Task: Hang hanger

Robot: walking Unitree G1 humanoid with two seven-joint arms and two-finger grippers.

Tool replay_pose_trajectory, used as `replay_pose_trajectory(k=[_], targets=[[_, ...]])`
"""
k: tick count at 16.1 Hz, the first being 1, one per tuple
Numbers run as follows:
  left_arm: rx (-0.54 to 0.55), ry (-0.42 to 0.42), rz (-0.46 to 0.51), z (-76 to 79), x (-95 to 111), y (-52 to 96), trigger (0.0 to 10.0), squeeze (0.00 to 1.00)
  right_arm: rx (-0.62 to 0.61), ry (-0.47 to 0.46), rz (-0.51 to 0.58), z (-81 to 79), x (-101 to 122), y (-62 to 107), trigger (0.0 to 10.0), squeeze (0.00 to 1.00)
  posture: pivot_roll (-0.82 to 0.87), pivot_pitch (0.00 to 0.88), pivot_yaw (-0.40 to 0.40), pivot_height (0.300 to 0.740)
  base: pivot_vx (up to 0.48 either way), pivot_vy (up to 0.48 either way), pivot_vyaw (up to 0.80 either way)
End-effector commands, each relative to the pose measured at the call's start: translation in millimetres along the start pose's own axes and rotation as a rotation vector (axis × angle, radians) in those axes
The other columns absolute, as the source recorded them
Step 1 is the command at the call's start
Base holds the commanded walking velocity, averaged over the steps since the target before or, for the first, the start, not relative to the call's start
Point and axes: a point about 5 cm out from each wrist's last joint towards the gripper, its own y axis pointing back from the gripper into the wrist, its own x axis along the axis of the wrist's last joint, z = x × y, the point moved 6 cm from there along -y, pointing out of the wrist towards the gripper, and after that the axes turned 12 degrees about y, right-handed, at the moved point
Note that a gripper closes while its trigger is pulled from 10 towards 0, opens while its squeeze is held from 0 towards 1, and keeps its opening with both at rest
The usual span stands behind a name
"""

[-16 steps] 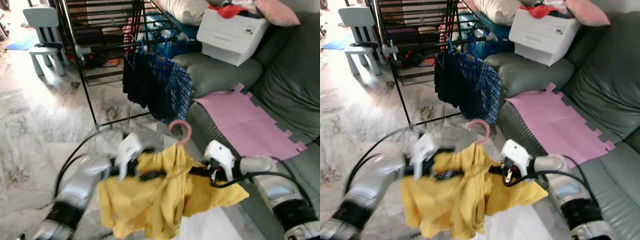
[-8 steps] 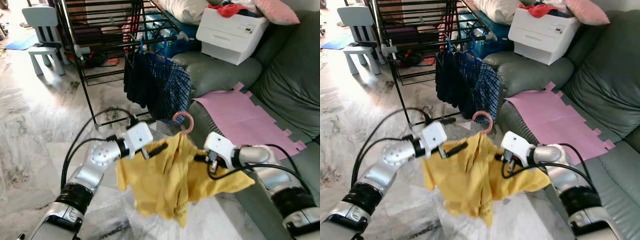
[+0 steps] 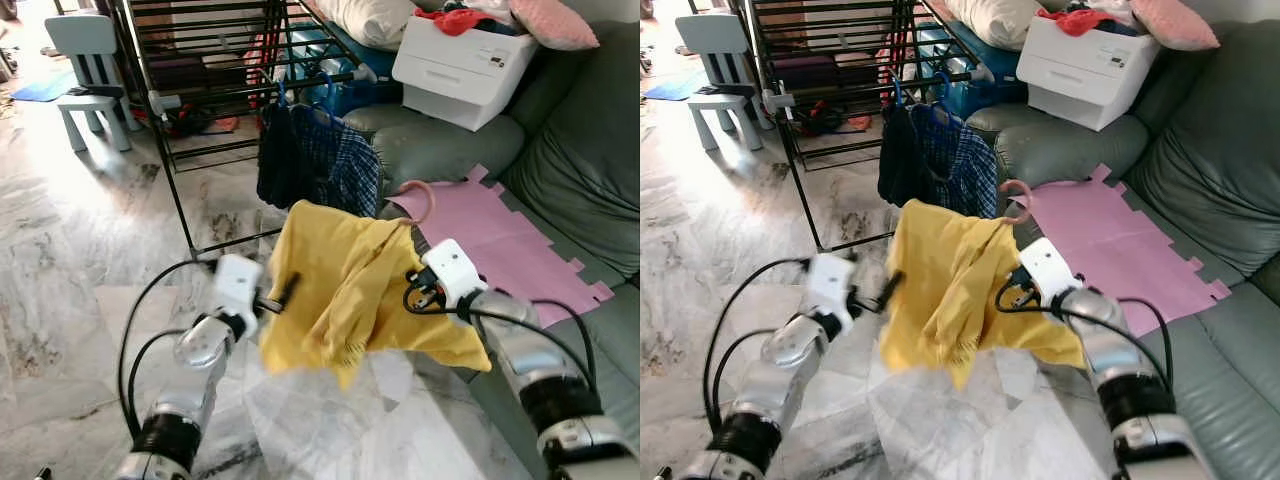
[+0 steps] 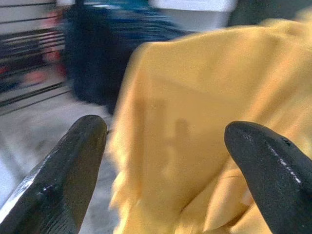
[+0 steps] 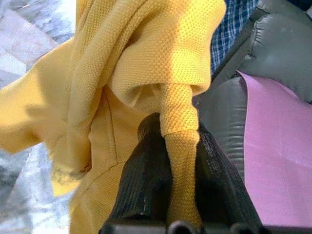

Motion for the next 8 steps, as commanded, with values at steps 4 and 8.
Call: replay_pose_trajectory(k=[4,8], targets=[[0.197,0.069,0.028,-9.9,-16,15.1,10.0,0.0,-0.045,-0.074,0.048,-15.7,12,-3.6,10.0,0.0,0.05,0.0,-0.037,0.74,0.0,0.0,0.0],[0.272,0.08,0.034,-10.5,-21,15.3,10.0,0.0,-0.041,-0.116,0.07,-41.8,19,-8.9,10.0,0.0,0.04,0.0,-0.036,0.74,0.268,0.0,0.15]])
